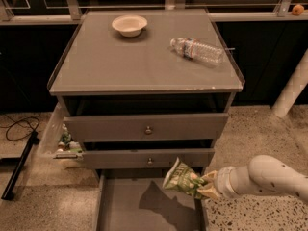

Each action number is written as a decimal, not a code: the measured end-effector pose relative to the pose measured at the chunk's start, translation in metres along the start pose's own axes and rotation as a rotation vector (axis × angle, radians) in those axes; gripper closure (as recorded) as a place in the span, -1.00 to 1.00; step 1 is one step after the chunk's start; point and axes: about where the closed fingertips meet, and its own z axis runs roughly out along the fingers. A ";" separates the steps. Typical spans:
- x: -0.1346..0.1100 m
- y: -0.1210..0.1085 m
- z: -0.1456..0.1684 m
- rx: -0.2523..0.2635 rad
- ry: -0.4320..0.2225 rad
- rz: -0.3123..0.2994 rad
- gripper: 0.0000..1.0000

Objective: Place green jalapeno chip bag into bottom drawer

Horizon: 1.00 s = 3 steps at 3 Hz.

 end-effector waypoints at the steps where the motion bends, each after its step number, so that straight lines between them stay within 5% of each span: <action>1: 0.005 -0.011 0.038 0.022 -0.083 -0.018 1.00; 3: 0.039 -0.048 0.130 -0.029 -0.256 -0.012 1.00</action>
Offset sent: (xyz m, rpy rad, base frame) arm 0.0721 0.0200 -0.1480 0.2753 -0.1465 0.0044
